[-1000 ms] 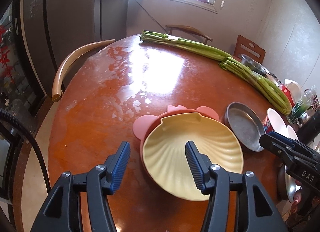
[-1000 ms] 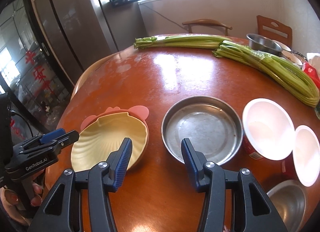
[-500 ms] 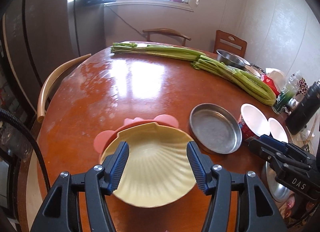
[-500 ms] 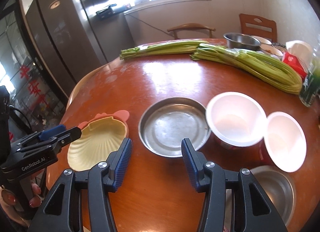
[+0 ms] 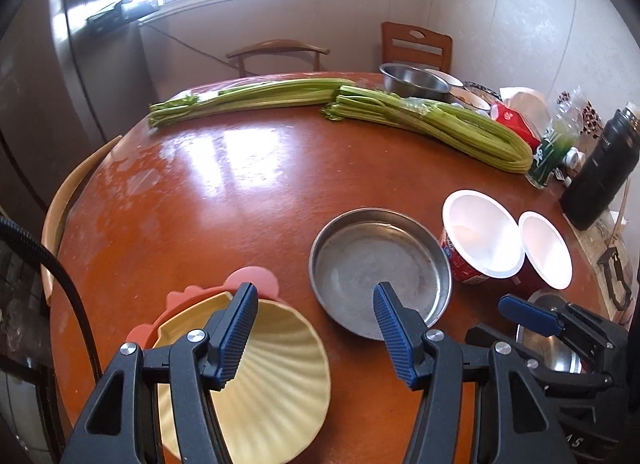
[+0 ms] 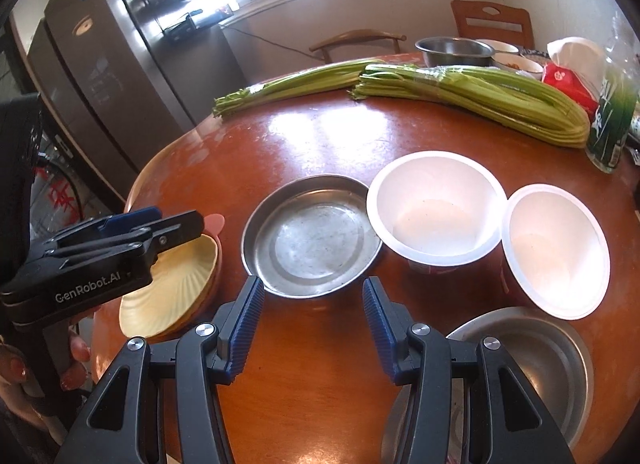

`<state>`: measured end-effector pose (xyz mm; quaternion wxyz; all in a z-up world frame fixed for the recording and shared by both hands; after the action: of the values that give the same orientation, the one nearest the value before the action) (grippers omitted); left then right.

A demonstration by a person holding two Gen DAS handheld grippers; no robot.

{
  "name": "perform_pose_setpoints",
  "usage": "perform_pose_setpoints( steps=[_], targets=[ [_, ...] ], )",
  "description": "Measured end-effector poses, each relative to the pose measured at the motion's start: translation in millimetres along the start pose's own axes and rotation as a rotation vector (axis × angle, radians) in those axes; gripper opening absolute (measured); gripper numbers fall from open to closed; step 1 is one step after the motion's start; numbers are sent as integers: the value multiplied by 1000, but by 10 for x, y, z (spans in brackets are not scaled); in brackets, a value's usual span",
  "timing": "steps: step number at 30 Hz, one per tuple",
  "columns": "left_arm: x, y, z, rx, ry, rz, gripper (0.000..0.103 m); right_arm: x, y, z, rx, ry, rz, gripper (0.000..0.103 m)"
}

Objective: Organize plates and bowls
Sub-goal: 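Grasp the rim of the shallow steel tray with the left tool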

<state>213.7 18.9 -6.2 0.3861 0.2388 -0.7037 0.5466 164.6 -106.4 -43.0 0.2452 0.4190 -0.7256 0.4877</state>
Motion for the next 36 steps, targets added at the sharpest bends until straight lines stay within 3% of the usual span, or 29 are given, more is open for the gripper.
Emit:
perform_pose_setpoints(
  steps=[6,13,26,36],
  targets=[
    [-319,-123,26,5,84,-64,60,-137,-1,15,-35,-4,-39,54],
    [-594,-213,-6,-33,61,-109,60,-315,34,-40,-63,-11,-87,54],
    [-1023,-213,-48,-39,96,-178,60,-631,35,-5,-117,72,-151,55],
    [-1174,-179,-14,-54,121,-207,43,-784,-43,17,-116,107,-156,57]
  ],
)
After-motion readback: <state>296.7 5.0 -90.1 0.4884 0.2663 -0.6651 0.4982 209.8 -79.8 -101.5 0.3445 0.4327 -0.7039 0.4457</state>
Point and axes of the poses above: each gripper's, at about its wrist camera, not at the fingertips, and x roughly against the way its jaws point, z to its right, y to its underside, the point moved 6 cm from there along -x, roughly the way its jaws point, and after that the axes turned 13 degrees about -x, right-handed, at the moved point
